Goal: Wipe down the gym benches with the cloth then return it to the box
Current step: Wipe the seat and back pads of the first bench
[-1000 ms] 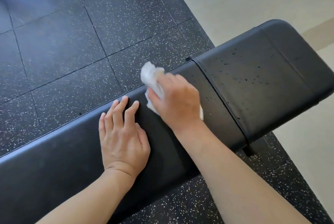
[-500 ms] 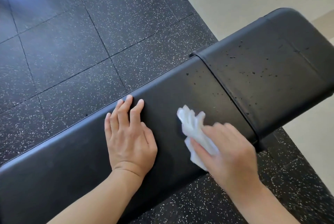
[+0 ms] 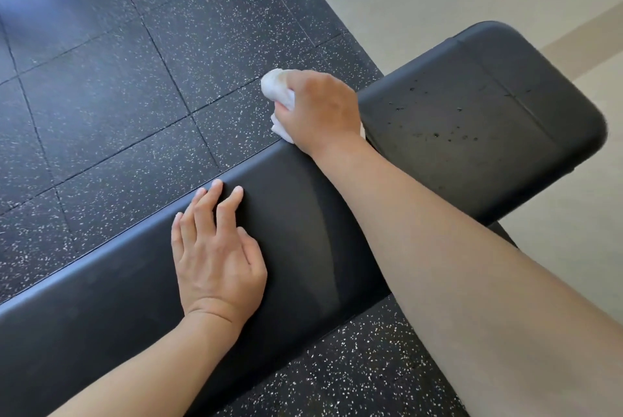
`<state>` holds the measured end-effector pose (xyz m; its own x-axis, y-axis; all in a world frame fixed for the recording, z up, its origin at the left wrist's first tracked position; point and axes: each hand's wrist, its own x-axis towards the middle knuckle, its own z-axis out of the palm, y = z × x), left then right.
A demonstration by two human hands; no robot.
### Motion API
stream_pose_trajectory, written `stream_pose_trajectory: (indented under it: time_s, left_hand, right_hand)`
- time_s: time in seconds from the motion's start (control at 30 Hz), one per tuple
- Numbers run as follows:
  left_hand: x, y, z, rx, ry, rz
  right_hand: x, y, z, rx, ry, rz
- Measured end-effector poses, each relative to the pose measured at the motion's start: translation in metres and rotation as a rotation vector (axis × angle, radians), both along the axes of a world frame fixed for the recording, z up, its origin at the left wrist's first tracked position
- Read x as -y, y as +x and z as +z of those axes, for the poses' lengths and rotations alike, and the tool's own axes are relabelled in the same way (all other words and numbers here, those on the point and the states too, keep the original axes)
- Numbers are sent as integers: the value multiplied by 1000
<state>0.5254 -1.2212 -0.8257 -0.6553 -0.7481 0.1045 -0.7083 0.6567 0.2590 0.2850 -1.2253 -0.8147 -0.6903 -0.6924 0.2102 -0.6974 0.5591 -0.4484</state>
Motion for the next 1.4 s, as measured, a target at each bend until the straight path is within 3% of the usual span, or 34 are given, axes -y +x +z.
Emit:
stream_pose_trajectory:
  time_s: [0.13,0.27,0.43,0.6,0.73,0.87,0.93,1.07,1.2,1.4]
  left_hand:
    - [0,0,-2,-6,-3,-5]
    - [0,2,-2,-7,-1,-4]
    - [1,2,-2,-15,4,-6]
    - [0,1,-2,-7,10,-7]
    - [1,2,-2,7,-6,-10]
    - [-1,0,-1,-7,-3,-11]
    - [0,-1,-2,-11,-8,-16]
    - [0,2,-4,-7,-11,-16]
    - [2,5,-8,1,-5,-20]
    - [3,3,-3,41,70,-35]
  right_hand:
    - [-17,10,-6,12,15,11]
    - [-101,83,-12,-44,-218,-88]
    - [-195,148,-23,-24,-223,-27]
    - [-138,104,-24,-213,-88,8]
    - [-44,34,-3,-29,-113,-93]
    - [6,1,3,72,126,-2]
    - [-7,14,-3,52,111,-13]
    - [-82,82,-14,-58,-190,-89]
    - [-157,152,-27,-102,-244,-111]
    - [-155,172,-36,-195,-342,-317]
